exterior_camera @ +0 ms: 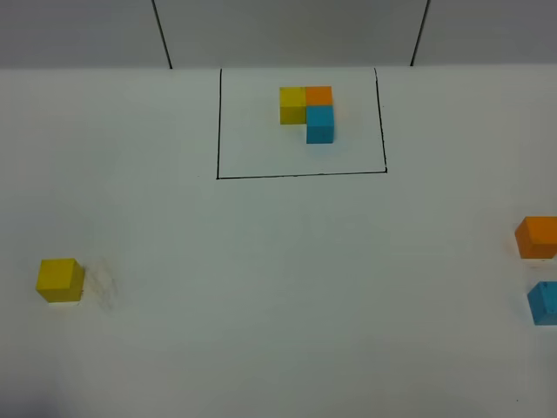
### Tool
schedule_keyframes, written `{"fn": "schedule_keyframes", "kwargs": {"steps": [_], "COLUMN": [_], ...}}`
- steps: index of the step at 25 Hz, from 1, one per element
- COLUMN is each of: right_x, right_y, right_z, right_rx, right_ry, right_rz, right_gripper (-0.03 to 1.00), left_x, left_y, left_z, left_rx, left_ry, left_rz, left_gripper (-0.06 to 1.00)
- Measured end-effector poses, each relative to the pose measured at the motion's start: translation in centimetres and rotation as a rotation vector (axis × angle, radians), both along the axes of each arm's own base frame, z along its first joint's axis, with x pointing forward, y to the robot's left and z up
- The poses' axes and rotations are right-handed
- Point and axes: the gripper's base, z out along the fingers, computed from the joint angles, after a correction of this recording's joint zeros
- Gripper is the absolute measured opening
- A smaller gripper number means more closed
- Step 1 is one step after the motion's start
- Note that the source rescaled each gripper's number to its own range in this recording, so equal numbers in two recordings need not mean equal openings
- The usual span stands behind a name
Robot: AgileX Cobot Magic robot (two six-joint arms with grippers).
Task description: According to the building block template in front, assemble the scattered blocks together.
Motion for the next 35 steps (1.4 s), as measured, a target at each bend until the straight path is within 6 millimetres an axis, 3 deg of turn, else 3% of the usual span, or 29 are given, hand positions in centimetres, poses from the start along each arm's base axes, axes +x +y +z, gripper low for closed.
{"fn": "schedule_keyframes", "kwargs": {"steps": [3, 8, 13, 16, 25, 35], "right_x": [0.0, 0.0, 0.0, 0.0, 0.0, 0.0], "right_y": [0.0, 0.0, 0.0, 0.0, 0.0, 0.0], "right_z": [0.0, 0.0, 0.0, 0.0, 0.0, 0.0], "right_rx": [0.000, 0.000, 0.000, 0.000, 0.000, 0.000], "right_ry": [0.000, 0.000, 0.000, 0.000, 0.000, 0.000], "right_rz": [0.000, 0.000, 0.000, 0.000, 0.000, 0.000], "right_gripper": [0.00, 0.00, 0.00, 0.00, 0.00, 0.00], "left_x": [2.9, 9.5, 15.8, 19.0, 23.8, 26.3], "left_y": [-0.1, -0.4, -0.6, -0.8, -1.1, -1.2], "left_z": [1.2, 2.1, 0.6, -1.4, -7.7, -12.4], "left_rx": [-0.024, 0.001, 0.020, 0.021, 0.009, 0.013], "left_ry": [0.115, 0.308, 0.474, 0.556, 0.701, 0.748], "left_rz": [0.026, 0.013, -0.002, -0.004, -0.016, -0.019], "left_gripper": [0.69, 0.69, 0.69, 0.69, 0.69, 0.69]}}
